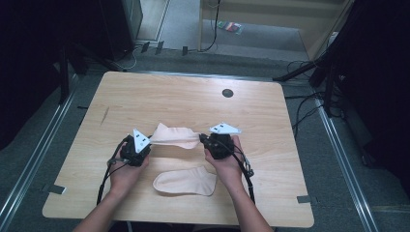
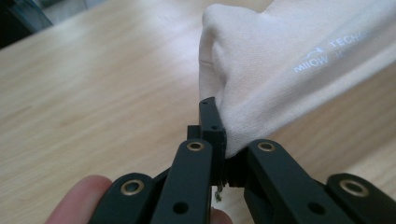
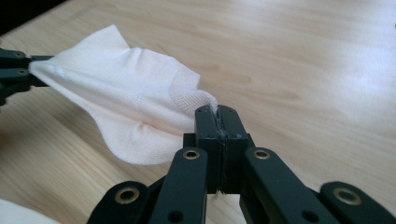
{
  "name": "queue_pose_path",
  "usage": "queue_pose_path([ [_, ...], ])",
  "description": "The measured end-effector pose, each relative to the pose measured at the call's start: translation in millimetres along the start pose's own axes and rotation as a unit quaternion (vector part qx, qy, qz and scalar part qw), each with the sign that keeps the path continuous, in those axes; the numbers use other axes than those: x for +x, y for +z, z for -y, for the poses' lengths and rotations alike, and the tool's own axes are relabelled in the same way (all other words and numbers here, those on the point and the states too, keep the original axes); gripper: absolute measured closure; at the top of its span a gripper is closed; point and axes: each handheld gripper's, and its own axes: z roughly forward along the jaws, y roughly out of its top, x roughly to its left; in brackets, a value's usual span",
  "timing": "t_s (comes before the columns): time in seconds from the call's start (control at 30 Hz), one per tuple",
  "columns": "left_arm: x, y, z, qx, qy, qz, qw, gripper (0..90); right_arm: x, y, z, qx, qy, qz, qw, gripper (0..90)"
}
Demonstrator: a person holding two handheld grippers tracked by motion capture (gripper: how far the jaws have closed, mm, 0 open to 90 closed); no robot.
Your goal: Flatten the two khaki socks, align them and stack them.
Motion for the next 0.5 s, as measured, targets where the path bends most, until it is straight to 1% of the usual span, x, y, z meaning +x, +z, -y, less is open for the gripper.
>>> queue_pose_path([
  [0.07,-2.6,3.5,3.3,0.013,-0.001,0.018,0.9997,90.0,-4.7,5.6,7.1,0.008,0.000,0.006,1.0000,90.0],
  [0.1,-3.6,5.2,4.2,0.020,-0.003,0.033,0.9993,89.8,-6.6,7.5,10.1,0.012,0.002,0.007,0.9999,90.0],
  [0.17,-5.4,5.7,6.4,0.016,-0.009,0.055,0.9983,88.8,-10.0,11.5,15.1,0.019,-0.003,0.005,0.9998,90.0],
  [0.2,-5.4,5.7,6.4,0.016,-0.009,0.055,0.9983,87.1,-10.9,12.9,17.2,0.022,-0.006,0.002,0.9997,89.9],
  [0.23,-6.2,4.3,6.9,0.008,-0.012,0.069,0.9975,82.7,-12.0,14.2,19.7,0.025,-0.013,0.003,0.9996,89.8],
  [0.3,-3.9,3.0,7.7,0.002,-0.025,0.083,0.9962,76.2,-15.1,15.4,22.3,0.028,-0.017,0.008,0.9994,89.7],
  [0.33,-2.2,2.7,8.2,0.000,-0.031,0.090,0.9955,70.2,-18.2,16.0,23.5,0.031,-0.019,0.015,0.9992,89.4],
  [0.37,-1.2,1.8,9.1,-0.005,-0.034,0.093,0.9951,66.8,-21.7,16.7,24.7,0.032,-0.018,0.023,0.9991,88.8],
  [0.4,-0.4,0.3,9.9,-0.012,-0.034,0.095,0.9948,61.7,-25.6,17.5,26.0,0.035,-0.021,0.037,0.9985,86.6],
  [0.43,0.8,-0.8,10.5,-0.020,-0.034,0.104,0.9938,54.0,-27.9,18.6,27.0,0.039,-0.025,0.060,0.9971,79.1],
  [0.47,2.0,-2.0,10.9,-0.026,-0.035,0.115,0.9924,50.0,-29.7,18.9,27.5,0.040,-0.033,0.083,0.9952,69.1],
  [0.5,3.5,-2.8,11.2,-0.032,-0.037,0.124,0.9911,47.9,-31.5,18.2,27.5,0.037,-0.034,0.097,0.9940,66.4],
])
